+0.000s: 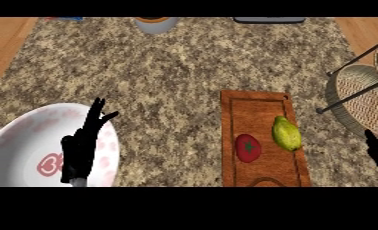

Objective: Pick the tomato from the cutting board and place it in the tiered basket

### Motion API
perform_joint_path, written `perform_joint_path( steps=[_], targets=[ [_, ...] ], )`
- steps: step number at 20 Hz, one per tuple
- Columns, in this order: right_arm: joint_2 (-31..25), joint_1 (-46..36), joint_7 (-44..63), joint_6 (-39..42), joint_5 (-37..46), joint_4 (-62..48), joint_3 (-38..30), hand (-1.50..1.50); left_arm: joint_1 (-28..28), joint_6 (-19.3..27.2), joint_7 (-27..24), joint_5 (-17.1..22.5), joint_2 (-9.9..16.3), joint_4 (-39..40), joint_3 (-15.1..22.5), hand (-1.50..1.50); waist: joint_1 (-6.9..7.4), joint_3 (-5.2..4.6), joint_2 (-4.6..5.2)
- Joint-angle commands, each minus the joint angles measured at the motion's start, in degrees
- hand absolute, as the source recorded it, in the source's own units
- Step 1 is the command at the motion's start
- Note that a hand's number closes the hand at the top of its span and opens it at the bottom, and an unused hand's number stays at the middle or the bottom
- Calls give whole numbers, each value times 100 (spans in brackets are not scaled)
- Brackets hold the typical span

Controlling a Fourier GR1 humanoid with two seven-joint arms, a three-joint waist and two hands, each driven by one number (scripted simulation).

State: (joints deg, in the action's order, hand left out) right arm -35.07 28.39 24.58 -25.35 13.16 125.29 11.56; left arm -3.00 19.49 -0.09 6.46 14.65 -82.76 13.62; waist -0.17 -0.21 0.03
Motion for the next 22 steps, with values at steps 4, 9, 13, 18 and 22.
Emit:
perform_joint_path(
  steps=[4, 9, 13, 18, 22],
  targets=[
    [-633, -39, 2533, 536, 1865, 958, 556, -150, -28, 38, 14, -46, -123, 331, 4, 0, 62, -18, 24],
    [-31, -1328, 4205, 1169, 2944, 959, 1345, -150, 7, -60, 49, -47, -256, 417, 109, 0, 171, -9, 32],
    [833, -2071, 4600, 1442, 3922, 83, 2251, -150, 199, -9, 30, -130, -249, 595, 2, 0, 143, -1, 29],
    [1152, -2552, 5029, 2479, 3973, -598, 2196, -150, -20, -175, 45, -58, -132, 391, -23, 0, 158, 2, 27],
    [1695, -2712, 5312, 2824, 4211, -976, 2354, -150, -111, -133, 211, -69, -62, 118, -73, 0, 126, 10, 7]
  ],
)
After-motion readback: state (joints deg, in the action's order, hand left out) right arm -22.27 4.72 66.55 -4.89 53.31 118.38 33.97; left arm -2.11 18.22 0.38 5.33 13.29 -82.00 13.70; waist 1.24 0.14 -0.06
